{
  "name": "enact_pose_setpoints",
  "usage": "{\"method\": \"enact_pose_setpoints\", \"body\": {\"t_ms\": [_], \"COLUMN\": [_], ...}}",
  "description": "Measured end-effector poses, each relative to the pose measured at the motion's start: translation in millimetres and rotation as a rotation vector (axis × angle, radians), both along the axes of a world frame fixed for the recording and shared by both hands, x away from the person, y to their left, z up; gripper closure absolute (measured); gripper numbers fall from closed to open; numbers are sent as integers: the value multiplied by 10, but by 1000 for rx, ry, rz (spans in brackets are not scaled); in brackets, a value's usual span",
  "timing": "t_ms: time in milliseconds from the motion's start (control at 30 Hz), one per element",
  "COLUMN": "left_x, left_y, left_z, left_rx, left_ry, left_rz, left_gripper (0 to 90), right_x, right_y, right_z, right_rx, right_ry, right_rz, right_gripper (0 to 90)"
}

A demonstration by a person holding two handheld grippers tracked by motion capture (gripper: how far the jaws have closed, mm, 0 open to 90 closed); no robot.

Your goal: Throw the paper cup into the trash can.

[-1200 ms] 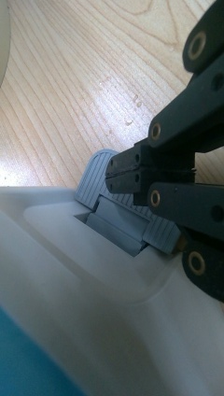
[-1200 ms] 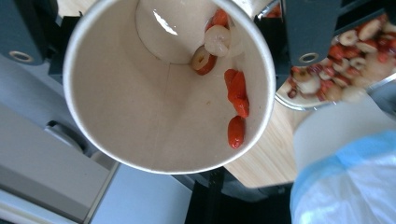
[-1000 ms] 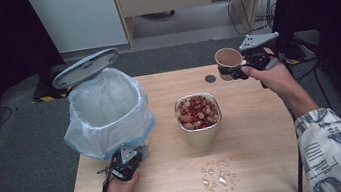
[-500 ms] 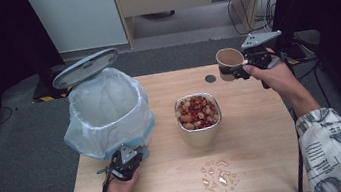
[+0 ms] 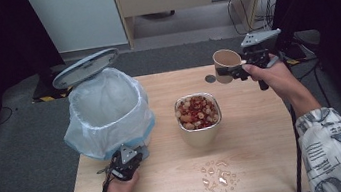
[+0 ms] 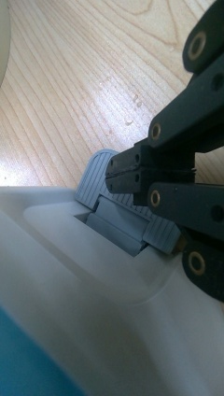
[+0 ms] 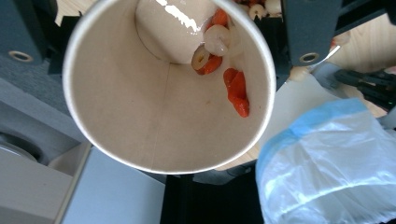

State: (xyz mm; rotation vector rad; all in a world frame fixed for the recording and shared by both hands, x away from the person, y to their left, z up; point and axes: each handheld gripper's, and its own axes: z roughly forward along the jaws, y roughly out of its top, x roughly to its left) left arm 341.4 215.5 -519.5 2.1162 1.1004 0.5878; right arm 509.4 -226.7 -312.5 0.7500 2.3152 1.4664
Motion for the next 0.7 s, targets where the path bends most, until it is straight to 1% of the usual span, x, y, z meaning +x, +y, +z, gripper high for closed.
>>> {"method": "enact_pose_setpoints", "body": {"t_ms": [300,567,700], "left_x": [0,-2,-5], "left_y": [-2,-7,-14], "left_z": [-2,-4,-3], "left_rx": [-5,-2,7], "left_ry": [-2,-5,-9], "left_rz": [2,2,0], "left_gripper": [897,897,896], "right_x": [-12,-27,-37], "right_y": [101,182,231], "right_z": [63,99,123], "right_rx": [6,8,5], "right_ry": [9,1,-4], "right_rz": [29,44,55], "right_gripper": [316,316,316]}}
